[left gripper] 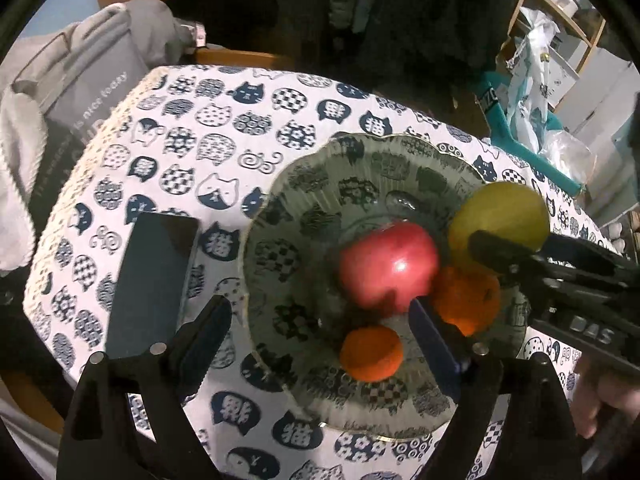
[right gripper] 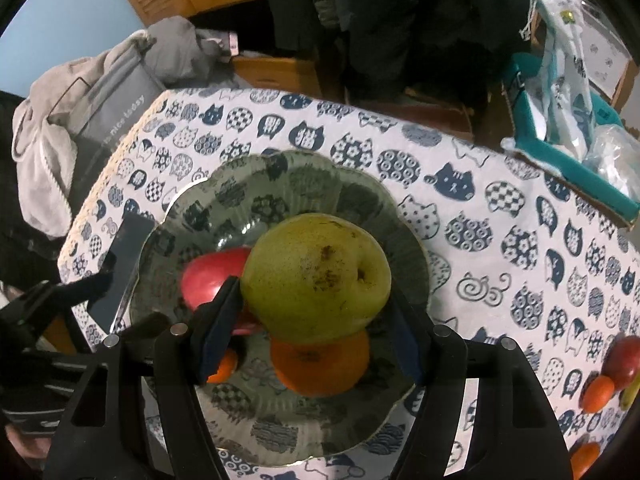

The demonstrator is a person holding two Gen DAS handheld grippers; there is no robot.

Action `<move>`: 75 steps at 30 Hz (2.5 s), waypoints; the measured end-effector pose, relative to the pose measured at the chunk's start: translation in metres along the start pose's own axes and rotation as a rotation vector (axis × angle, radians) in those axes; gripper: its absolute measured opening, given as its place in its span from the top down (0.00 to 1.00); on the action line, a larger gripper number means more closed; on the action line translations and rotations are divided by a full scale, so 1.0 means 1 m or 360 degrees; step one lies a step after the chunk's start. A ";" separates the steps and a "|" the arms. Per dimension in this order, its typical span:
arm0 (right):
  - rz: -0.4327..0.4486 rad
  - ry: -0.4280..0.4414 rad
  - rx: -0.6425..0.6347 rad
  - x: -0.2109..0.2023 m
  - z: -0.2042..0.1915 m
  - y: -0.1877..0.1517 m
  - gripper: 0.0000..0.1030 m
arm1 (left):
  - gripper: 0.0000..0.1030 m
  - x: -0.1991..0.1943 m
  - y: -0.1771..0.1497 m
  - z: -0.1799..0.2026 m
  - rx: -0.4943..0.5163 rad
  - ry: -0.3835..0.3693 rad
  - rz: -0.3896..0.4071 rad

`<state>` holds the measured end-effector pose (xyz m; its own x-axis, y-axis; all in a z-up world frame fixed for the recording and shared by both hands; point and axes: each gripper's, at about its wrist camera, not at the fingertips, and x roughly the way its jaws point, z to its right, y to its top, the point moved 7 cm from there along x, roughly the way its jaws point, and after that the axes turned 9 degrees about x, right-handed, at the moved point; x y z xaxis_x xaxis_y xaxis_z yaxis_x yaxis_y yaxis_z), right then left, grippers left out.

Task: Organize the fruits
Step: 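Lower the apple and pear into the glass bowl and open both tools, then lift both tools away from the bowl and move back over the loose fruits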

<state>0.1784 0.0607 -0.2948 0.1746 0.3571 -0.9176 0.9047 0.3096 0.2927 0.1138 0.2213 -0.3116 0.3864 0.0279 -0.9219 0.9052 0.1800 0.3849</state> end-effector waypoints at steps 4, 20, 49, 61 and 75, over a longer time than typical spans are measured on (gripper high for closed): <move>0.0030 0.0041 0.0029 -0.004 -0.004 0.004 0.31 | 0.11 -0.008 -0.001 -0.010 -0.0033 0.0026 0.0029; 0.0265 -0.0189 -0.0178 -0.069 -0.010 0.007 0.31 | 0.11 -0.054 0.010 -0.002 -0.0018 0.0073 0.0213; 0.0778 -0.0361 0.0032 -0.262 0.079 -0.040 0.25 | 0.11 -0.186 0.021 0.107 0.0271 -0.0054 0.0753; 0.0878 -0.0404 0.0158 -0.304 0.131 -0.066 0.18 | 0.10 -0.200 0.017 0.163 0.0422 -0.0133 0.0815; 0.0847 -0.0535 0.0330 -0.316 0.208 -0.098 0.16 | 0.03 -0.189 0.014 0.229 0.0580 -0.0193 0.0783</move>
<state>0.1150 -0.2656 -0.0894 0.6998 0.1094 -0.7059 0.7117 -0.0212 0.7022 0.0936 -0.0069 -0.1219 0.7713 -0.0935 -0.6296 0.6100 -0.1734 0.7732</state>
